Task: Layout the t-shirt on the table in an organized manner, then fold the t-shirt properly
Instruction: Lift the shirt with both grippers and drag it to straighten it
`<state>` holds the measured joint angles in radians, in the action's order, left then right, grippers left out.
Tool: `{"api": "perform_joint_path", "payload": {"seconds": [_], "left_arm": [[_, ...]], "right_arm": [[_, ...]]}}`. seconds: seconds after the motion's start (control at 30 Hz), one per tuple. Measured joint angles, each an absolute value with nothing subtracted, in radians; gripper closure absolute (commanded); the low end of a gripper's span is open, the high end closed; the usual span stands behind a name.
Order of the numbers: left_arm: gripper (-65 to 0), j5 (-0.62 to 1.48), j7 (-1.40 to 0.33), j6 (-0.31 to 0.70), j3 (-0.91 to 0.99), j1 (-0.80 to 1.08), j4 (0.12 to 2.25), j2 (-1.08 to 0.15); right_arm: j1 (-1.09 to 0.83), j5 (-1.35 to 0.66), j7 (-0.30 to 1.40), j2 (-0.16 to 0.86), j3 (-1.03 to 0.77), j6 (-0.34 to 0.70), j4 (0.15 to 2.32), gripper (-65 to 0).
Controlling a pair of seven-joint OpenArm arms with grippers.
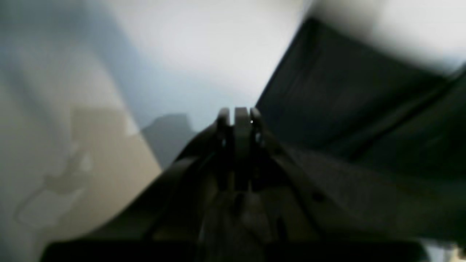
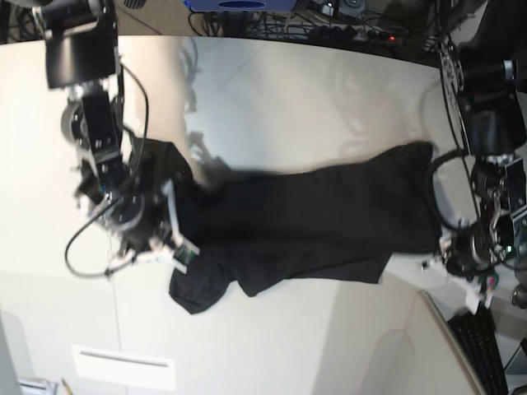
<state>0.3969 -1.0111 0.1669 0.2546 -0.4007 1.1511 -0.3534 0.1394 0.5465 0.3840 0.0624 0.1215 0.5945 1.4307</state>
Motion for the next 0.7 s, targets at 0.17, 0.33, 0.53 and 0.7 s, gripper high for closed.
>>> {"api": "perform_joint_path", "payload": {"seconds": [0.17, 0.33, 0.53, 0.7], "left_arm": [[0.0, 0.393, -1.038, 0.155, 0.141, -0.559, 1.068, -0.317], [0.0, 0.403, -1.024, 0.142, 0.137, -0.778, 1.034, -0.263], [0.0, 0.402, -1.044, 0.142, 0.164, -0.835, 1.271, -0.24], [0.0, 0.412, -1.122, 0.147, 0.294, -0.686, 1.538, -0.219]], "right_arm": [[0.287, 0.559, 0.388, 0.085, 0.084, 0.607, 1.349, 0.0], [0.467, 0.565, 0.389, 0.138, 0.021, 0.609, 1.375, 0.0], [0.511, 0.567, 0.391, 0.203, 0.015, 0.607, 1.629, 0.0], [0.303, 0.562, 0.458, 0.22, 0.013, 0.598, 1.907, 0.0]]}}
